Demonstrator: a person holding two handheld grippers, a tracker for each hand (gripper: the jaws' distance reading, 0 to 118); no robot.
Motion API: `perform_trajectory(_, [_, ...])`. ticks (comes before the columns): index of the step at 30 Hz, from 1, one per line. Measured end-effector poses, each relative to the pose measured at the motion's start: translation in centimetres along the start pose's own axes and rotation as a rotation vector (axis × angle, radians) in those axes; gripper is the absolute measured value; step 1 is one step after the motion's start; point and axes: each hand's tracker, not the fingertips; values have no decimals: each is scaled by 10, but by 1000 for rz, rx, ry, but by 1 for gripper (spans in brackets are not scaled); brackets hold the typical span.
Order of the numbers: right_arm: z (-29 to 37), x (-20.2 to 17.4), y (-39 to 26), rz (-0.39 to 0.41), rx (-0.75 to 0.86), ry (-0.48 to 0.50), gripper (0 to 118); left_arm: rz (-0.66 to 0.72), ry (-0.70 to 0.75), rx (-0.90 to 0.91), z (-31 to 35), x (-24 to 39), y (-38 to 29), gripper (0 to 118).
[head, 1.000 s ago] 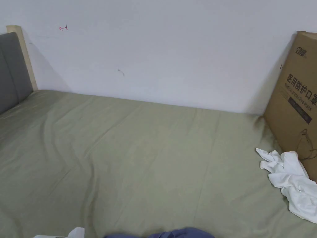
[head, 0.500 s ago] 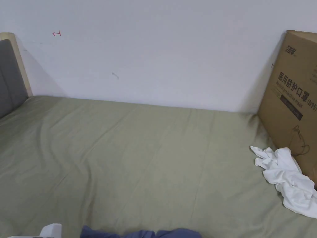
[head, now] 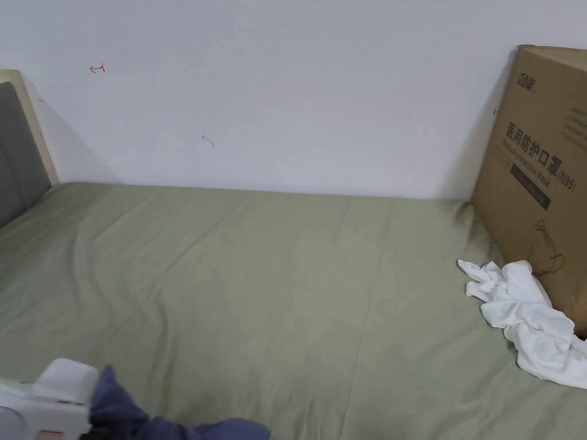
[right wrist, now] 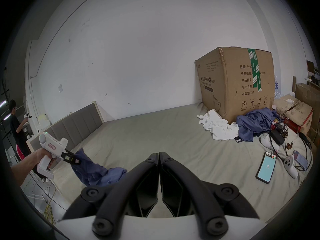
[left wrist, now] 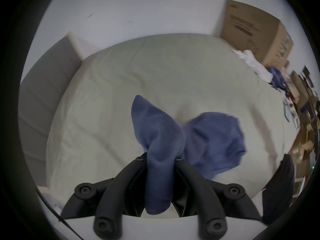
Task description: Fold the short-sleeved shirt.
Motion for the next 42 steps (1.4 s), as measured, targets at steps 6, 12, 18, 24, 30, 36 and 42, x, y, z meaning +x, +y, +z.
perform_trajectory(6, [2, 1, -2, -5, -12, -6, 0, -35, -212, 16, -50, 99, 26, 16])
perform_trajectory(12, [10, 9, -4, -15, -13, -26, 0, -108, -246, -114, -129, 152, 9, 16])
perform_trajectory(18, [12, 18, -7, -36, -21, -50, 0, -28, -249, 11, -123, 148, -9, 36])
perform_trajectory(24, [15, 21, -5, -28, -13, -54, 0, 280, -372, 346, -34, 88, -11, 99])
perform_trajectory(30, [12, 24, -4, -47, -12, -51, 0, 244, 150, 414, -36, 91, 5, 96])
perform_trajectory(36, [15, 25, -10, -54, -22, -55, 0, 77, 118, 229, -136, 178, -22, 93])
perform_trajectory(42, [28, 31, -6, -47, -19, -90, 0, -125, 361, 388, -139, 246, -53, 93])
